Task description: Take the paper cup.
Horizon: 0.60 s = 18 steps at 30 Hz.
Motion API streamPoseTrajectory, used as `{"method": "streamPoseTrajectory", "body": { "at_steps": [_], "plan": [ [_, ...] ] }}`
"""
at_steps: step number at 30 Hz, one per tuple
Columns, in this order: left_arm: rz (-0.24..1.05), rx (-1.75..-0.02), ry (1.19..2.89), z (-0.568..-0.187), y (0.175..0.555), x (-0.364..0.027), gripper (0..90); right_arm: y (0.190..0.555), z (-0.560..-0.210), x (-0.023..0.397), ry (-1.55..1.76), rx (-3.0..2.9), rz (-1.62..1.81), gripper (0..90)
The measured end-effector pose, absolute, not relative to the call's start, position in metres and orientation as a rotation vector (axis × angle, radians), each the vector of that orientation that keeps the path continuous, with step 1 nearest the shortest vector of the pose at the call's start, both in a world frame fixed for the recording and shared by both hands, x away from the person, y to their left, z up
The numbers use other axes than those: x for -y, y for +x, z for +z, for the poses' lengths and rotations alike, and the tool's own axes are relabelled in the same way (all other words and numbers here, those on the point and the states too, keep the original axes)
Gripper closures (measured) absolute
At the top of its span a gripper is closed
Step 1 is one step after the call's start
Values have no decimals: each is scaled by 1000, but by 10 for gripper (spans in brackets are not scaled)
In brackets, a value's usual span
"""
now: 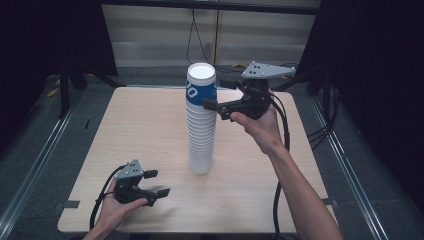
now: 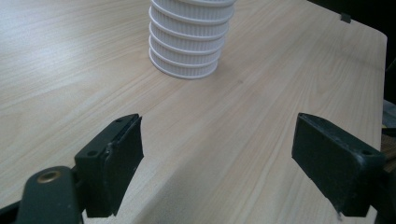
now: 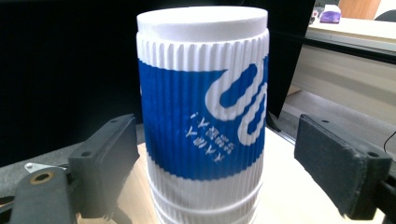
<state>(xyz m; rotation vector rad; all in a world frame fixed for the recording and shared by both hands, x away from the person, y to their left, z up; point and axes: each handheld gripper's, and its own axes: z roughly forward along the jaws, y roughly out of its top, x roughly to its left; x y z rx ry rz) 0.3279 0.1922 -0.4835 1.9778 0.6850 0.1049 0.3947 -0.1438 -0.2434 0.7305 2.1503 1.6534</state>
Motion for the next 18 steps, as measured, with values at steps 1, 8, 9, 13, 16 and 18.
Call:
{"method": "streamPoseTrajectory", "body": {
  "at_steps": [1,8,9,13,16,18],
  "plan": [
    [106,-684,1976,-483,328,-192,166,396,-243,142,730,-2154,1650,135],
    [114,-685,1973,-483,327,-194,175,403,-239,138,727,-2156,1667,136],
    [113,-687,1972,-483,328,-194,175,404,-239,137,725,-2158,1669,136],
    [116,-689,1971,-483,327,-194,179,406,-237,131,718,-2160,1673,154],
    [117,-682,1970,-483,327,-194,180,407,-237,128,707,-2159,1692,164],
    [132,-678,1959,-482,326,-194,181,408,-237,126,702,-2165,1684,176]
  ]
}}
